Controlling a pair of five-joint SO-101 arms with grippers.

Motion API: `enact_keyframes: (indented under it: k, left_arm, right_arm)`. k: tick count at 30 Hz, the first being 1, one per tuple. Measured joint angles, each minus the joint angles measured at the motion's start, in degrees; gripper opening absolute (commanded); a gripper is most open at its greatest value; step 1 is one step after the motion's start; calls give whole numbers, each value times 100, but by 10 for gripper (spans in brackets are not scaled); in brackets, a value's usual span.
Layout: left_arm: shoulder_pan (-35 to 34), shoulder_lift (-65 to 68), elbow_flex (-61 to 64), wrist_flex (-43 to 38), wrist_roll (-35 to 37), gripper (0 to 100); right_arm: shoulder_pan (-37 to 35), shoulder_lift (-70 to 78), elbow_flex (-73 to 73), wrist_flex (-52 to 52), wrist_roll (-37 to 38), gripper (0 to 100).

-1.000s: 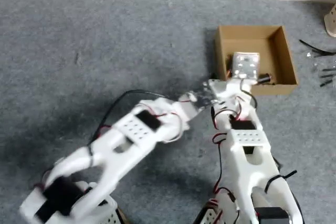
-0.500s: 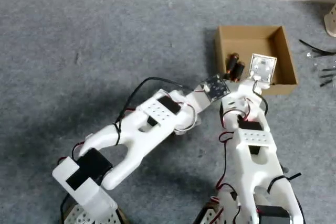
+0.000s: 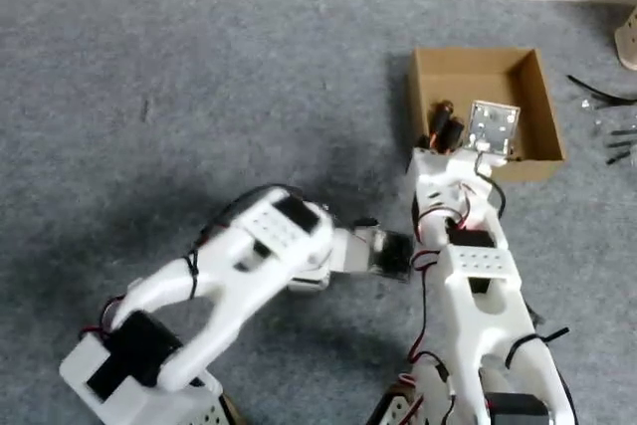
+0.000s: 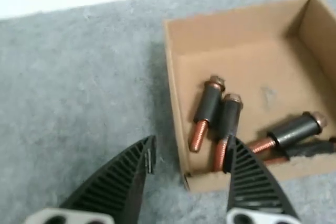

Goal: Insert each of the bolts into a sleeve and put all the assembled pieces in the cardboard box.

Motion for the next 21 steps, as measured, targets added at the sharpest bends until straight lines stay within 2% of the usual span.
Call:
enact_keyframes:
  k: [6,16,21]
  left_arm:
    - [-9,9,97,-387,-79,204]
    - [-123,0,132,-422,-70,200]
    - [-132,-413,132,-308,18,203]
  right_arm:
    - [0,-9,0,0,0,191]
    - [18,-9,0,0,0,191]
    - [0,-9,0,0,0,191]
